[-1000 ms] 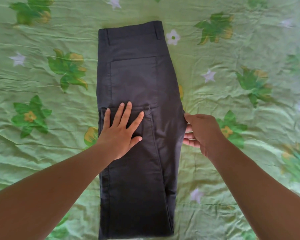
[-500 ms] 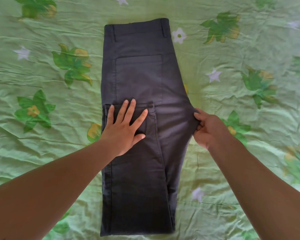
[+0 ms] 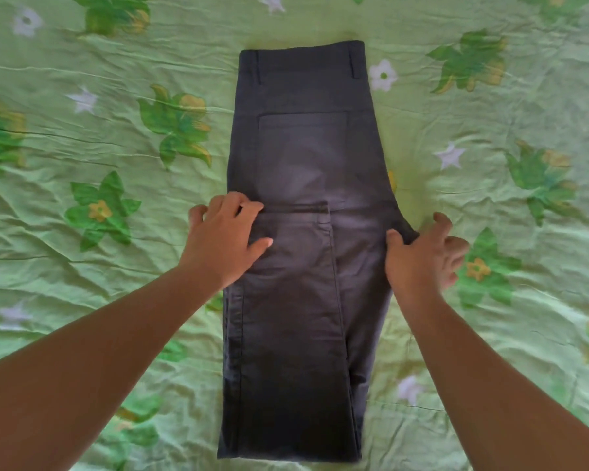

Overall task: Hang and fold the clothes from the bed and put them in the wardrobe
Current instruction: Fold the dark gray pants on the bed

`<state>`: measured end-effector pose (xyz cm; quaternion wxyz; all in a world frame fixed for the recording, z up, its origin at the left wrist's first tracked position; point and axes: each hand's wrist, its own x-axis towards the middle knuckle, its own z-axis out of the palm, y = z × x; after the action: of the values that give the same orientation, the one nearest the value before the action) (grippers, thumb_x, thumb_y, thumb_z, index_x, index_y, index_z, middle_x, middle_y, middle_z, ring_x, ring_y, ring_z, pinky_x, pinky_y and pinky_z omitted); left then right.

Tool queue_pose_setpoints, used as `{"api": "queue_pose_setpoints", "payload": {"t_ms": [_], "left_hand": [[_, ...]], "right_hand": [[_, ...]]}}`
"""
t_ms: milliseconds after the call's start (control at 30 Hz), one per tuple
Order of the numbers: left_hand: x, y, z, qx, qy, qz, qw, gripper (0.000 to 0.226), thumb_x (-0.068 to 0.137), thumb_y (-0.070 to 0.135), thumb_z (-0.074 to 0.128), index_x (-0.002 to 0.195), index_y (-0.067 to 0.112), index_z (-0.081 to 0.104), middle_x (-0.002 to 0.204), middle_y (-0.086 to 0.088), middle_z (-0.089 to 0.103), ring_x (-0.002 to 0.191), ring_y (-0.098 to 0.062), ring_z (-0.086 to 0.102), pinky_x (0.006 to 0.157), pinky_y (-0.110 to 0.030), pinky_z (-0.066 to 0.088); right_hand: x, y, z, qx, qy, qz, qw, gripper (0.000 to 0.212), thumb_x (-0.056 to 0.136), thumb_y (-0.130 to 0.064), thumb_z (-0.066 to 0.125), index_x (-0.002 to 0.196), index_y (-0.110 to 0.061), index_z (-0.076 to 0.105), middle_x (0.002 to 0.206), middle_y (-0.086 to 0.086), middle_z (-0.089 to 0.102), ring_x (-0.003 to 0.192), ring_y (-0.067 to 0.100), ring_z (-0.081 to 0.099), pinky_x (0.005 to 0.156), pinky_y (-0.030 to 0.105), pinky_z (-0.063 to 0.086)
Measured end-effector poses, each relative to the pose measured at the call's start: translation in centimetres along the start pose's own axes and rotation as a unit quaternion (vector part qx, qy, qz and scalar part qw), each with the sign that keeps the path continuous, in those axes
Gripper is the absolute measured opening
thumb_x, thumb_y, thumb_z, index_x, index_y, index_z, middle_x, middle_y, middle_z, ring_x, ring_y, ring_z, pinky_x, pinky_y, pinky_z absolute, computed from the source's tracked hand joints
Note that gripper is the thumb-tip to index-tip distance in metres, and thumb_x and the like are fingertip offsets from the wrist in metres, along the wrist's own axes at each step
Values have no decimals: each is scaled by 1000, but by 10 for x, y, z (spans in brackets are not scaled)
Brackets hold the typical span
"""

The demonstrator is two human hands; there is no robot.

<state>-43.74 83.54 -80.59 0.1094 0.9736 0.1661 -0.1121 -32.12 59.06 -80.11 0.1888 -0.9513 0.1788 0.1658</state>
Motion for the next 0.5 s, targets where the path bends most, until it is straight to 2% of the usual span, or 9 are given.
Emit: {"api": "queue_pose_setpoints", "payload": {"t_ms": [33, 100, 133, 167, 233, 300, 367, 400, 500], "left_hand": [[3, -7, -3, -6, -16, -16, 1000, 61, 84, 55, 67, 136, 28, 51, 132, 0, 49, 125, -27, 44, 102, -51, 33], [13, -16, -10, -30, -53, -49, 997, 59, 81, 55, 71, 130, 30, 52, 127, 0, 48, 124, -27, 42, 101, -49, 33], [20, -20, -15, -45, -74, -65, 994, 56, 79, 55, 73, 126, 32, 54, 122, 1, 48, 122, -27, 43, 100, -49, 34], [26, -23, -19, -54, -98, -77, 991, 53, 77, 54, 75, 122, 33, 56, 117, 2, 47, 120, -27, 44, 99, -49, 35], [35, -29, -26, -72, -147, -90, 982, 46, 76, 49, 78, 114, 32, 59, 110, 3, 48, 112, -25, 49, 96, -46, 39], [38, -33, -30, -162, -180, -103, 965, 36, 78, 33, 80, 106, 26, 60, 104, 2, 57, 98, -21, 57, 83, -35, 48], [34, -34, -31, -243, -193, -103, 945, 30, 80, 18, 79, 100, 22, 57, 93, 1, 63, 85, -20, 61, 63, -24, 45], [30, -34, -32, -268, -195, -103, 938, 30, 81, 15, 79, 100, 21, 57, 89, 0, 65, 82, -19, 64, 59, -22, 43], [13, -34, -32, -386, -191, -149, 890, 19, 84, 13, 78, 99, 18, 67, 85, -1, 73, 80, -11, 69, 60, -15, 49]], "right_hand": [[-4, 3, -1, -20, 25, -40, 999, 72, 88, -36, 71, 149, -20, 34, 139, 19, 35, 127, 42, 39, 103, 50, 34], [-17, 2, 0, -53, 50, -248, 966, 60, 89, -27, 69, 143, -16, 45, 128, 17, 45, 117, 39, 47, 96, 50, 41], [-23, -3, 4, -42, 0, -343, 938, 57, 91, -27, 67, 143, -16, 47, 123, 14, 51, 113, 36, 51, 93, 49, 46], [-28, -11, 9, -33, -85, -379, 921, 59, 92, -31, 66, 145, -18, 44, 122, 11, 54, 114, 33, 54, 92, 49, 49], [-34, -30, 19, -26, -228, -321, 919, 74, 91, -38, 70, 151, -22, 30, 128, 7, 58, 118, 28, 57, 94, 46, 51], [-29, -46, 25, 25, -262, -217, 940, 74, 88, -32, 76, 145, -21, 31, 119, 6, 65, 109, 27, 62, 86, 38, 51], [-21, -56, 25, 50, -283, -166, 943, 50, 84, -26, 79, 124, -16, 49, 101, 3, 69, 97, 26, 65, 79, 37, 50], [-18, -60, 23, 37, -301, -168, 938, 36, 83, -24, 79, 111, -14, 59, 93, 3, 71, 93, 25, 67, 79, 39, 52], [-17, -61, 11, 49, -356, -164, 919, 9, 85, -21, 75, 92, -16, 72, 85, 4, 74, 88, 25, 71, 82, 44, 56]]}}
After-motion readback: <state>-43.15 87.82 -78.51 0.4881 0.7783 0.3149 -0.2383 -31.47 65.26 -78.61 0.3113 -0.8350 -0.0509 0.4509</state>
